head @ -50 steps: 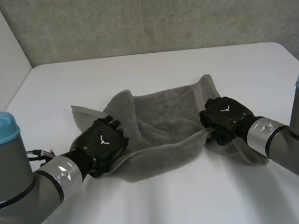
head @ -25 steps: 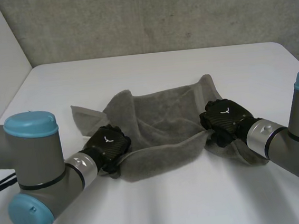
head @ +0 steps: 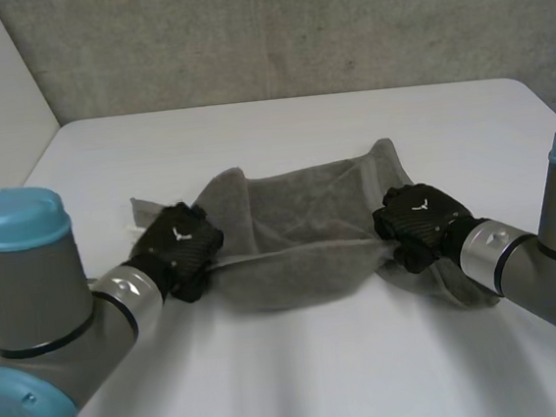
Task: Fold the towel.
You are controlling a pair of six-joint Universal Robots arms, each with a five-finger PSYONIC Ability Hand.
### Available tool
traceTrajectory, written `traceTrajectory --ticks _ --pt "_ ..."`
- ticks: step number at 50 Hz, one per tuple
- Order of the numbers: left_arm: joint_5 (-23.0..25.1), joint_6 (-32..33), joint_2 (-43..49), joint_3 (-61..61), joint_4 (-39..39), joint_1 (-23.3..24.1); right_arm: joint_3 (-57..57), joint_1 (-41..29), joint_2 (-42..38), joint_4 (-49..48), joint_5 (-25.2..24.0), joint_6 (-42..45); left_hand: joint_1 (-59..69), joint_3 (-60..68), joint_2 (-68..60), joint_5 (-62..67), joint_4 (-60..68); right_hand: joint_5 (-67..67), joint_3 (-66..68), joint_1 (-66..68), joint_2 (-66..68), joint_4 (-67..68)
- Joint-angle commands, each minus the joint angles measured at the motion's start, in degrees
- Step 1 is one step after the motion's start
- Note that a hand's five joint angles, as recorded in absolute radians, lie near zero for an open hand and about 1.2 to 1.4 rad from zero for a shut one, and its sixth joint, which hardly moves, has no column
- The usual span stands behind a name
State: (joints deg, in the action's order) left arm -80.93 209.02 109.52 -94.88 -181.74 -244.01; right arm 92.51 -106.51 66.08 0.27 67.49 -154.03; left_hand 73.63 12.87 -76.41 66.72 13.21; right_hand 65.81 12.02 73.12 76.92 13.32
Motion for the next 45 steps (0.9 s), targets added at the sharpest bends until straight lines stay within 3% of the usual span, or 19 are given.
traceTrajectory --ticks 1,3,8,13,20,25,29,30,31,32,33,34,35,36,37,39,41,45 --pt "0.2 -0.3 -9.0 -1.3 0.9 0.1 -2.4 0.4 2.4 11.2 -5.0 0.4 6.2 -2.9 -3.4 3.1 -3.2 4.2 -2.0 6.9 3.1 -3.3" --pt "0.3 -0.1 -10.5 -1.5 1.2 -0.1 -4.3 0.7 3.6 20.3 -10.1 2.1 6.4 -2.9 -3.6 3.3 -3.2 4.2 -2.0 6.9 3.1 -3.3" --pt "0.4 0.2 -13.3 -2.1 3.3 -1.2 -6.7 5.1 4.1 31.2 -14.5 10.0 6.4 -2.9 -3.6 3.3 -3.2 4.2 -2.0 6.9 3.1 -3.3" --pt "1.1 0.7 -12.8 -2.1 8.3 -3.8 -9.3 7.8 3.2 38.6 -14.9 20.1 6.4 -2.9 -3.6 3.3 -3.2 4.2 -2.0 6.9 3.1 -3.3" --pt "5.5 1.1 -5.2 0.9 9.3 -6.7 -17.3 6.3 -4.7 37.1 -14.6 20.6 6.4 -2.9 -3.6 3.3 -3.2 4.2 -2.0 6.9 3.1 -3.3" --pt "5.7 1.0 -0.7 7.1 5.9 -6.0 -23.5 3.4 -6.8 28.9 -13.8 15.8 5.6 -2.9 -2.8 2.5 -3.2 4.2 -2.0 6.9 3.1 -3.3" --pt "5.5 0.6 1.7 12.9 -0.9 -5.7 -31.4 1.5 -7.6 13.8 -9.3 6.0 5.9 -2.9 -3.1 2.8 -3.2 4.2 -2.0 6.9 3.1 -3.3" --pt "5.5 0.3 2.0 15.8 -6.1 -5.6 -34.4 1.0 -7.2 7.6 -6.2 1.7 6.4 -2.9 -3.6 3.3 -3.2 4.2 -2.0 6.9 3.1 -3.3" --pt "5.5 0.1 1.8 18.1 -12.5 -5.3 -34.4 1.0 -7.2 7.5 -6.1 1.6 6.4 -2.9 -3.6 3.3 -3.2 4.2 -2.0 6.9 3.1 -3.3" --pt "5.5 0.1 1.8 18.2 -12.6 -5.2 -36.6 0.3 -6.3 0.8 -2.7 -3.2 6.4 -2.9 -3.6 3.3 -3.2 4.2 -2.0 6.9 3.1 -3.3" --pt "5.3 -0.7 1.5 19.8 -20.0 -4.5 -36.6 0.3 -6.3 0.8 -2.6 -3.3 6.4 -2.9 -3.6 3.3 -3.2 4.2 -2.0 6.9 3.1 -3.3" --pt "5.3 -0.7 1.5 19.8 -20.1 -4.5 -37.7 0.3 -4.3 -6.2 0.9 -8.2 6.4 -2.9 -3.6 3.3 -3.2 4.2 -2.0 6.9 3.1 -3.3" --pt "5.3 -1.8 0.9 20.7 -28.1 -3.7 -37.9 0.3 -1.2 -12.8 3.3 -12.3 6.4 -2.9 -3.6 3.3 -3.2 4.2 -2.0 6.9 3.1 -3.3" --pt "5.3 -3.3 -1.0 21.0 -34.9 -2.9 -37.9 0.3 -1.1 -12.8 3.4 -12.3 6.4 -2.9 -3.6 3.3 -3.2 4.2 -2.0 6.9 3.1 -3.3" --pt "5.3 -3.4 -1.0 21.0 -35.0 -2.9 -37.7 0.6 2.8 -18.1 5.4 -15.6 6.4 -2.9 -3.6 3.3 -3.2 4.2 -2.0 6.9 3.1 -3.3" --pt "5.2 -6.3 -7.7 20.8 -45.1 -3.0 -36.7 1.0 6.7 -21.7 5.7 -18.2 6.4 -2.9 -3.6 3.3 -3.2 4.2 -2.0 6.9 3.1 -3.3" --pt "5.4 -7.9 -10.0 20.7 -45.7 -3.2 -36.0 1.3 9.0 -22.7 4.8 -20.4 6.4 -2.9 -3.6 3.3 -3.2 4.2 -2.0 6.9 3.1 -3.3" --pt "6.6 -11.0 -11.9 20.4 -44.8 -4.2 -34.9 1.7 9.8 -19.5 -1.8 -20.6 6.4 -2.9 -3.6 3.3 -3.2 4.2 -2.0 6.9 3.1 -3.3"
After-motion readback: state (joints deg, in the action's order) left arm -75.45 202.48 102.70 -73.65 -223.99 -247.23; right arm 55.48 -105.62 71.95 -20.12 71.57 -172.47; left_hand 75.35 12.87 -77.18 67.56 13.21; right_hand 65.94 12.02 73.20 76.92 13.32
